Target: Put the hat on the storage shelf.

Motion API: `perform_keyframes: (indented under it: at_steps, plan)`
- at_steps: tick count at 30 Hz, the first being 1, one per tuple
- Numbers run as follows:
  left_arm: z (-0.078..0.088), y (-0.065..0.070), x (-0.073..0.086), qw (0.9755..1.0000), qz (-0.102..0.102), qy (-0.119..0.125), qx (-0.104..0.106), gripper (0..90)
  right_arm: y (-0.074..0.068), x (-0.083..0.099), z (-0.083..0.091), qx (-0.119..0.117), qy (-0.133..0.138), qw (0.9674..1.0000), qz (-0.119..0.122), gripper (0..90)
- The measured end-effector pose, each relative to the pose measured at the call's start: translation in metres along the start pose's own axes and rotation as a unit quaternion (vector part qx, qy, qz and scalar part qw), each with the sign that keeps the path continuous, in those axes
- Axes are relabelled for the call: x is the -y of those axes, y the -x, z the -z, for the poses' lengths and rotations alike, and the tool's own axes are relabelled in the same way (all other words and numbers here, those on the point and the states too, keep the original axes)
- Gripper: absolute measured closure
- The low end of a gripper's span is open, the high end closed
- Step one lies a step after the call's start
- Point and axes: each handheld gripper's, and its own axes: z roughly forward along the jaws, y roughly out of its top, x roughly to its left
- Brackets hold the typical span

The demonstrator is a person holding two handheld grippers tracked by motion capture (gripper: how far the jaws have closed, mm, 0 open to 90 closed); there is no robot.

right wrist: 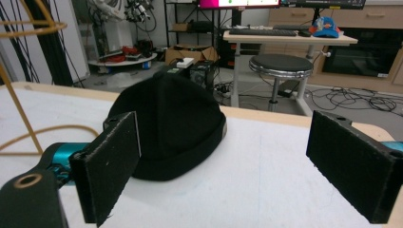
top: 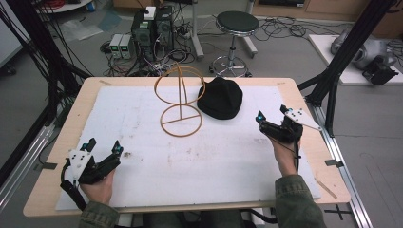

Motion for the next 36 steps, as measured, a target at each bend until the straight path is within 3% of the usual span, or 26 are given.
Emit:
perform_keyframes:
  at_steps: [7, 20, 27, 36]
  plan:
    - [-0.001, 0.0, 0.001, 1.0, -0.005, -0.006, 0.005, 18.6, -0.001, -0.011, -0.017, -0.001, 0.008, 1.0, -0.001, 10.1]
    - [0.002, -0.004, 0.002, 0.9998, -0.011, -0.012, 0.006, 18.6, -0.004, -0.024, -0.051, 0.016, -0.01, 0.9998, -0.007, 10.1]
    - [0.002, -0.01, 0.003, 1.0, 0.002, -0.009, -0.001, 18.6, -0.004, -0.035, -0.068, 0.022, -0.011, 0.9996, -0.01, 10.1]
    - [0.0, -0.01, 0.003, 1.0, 0.001, -0.01, 0.002, 18.6, -0.017, -0.047, -0.094, 0.01, -0.031, 0.9994, 0.013, 10.1]
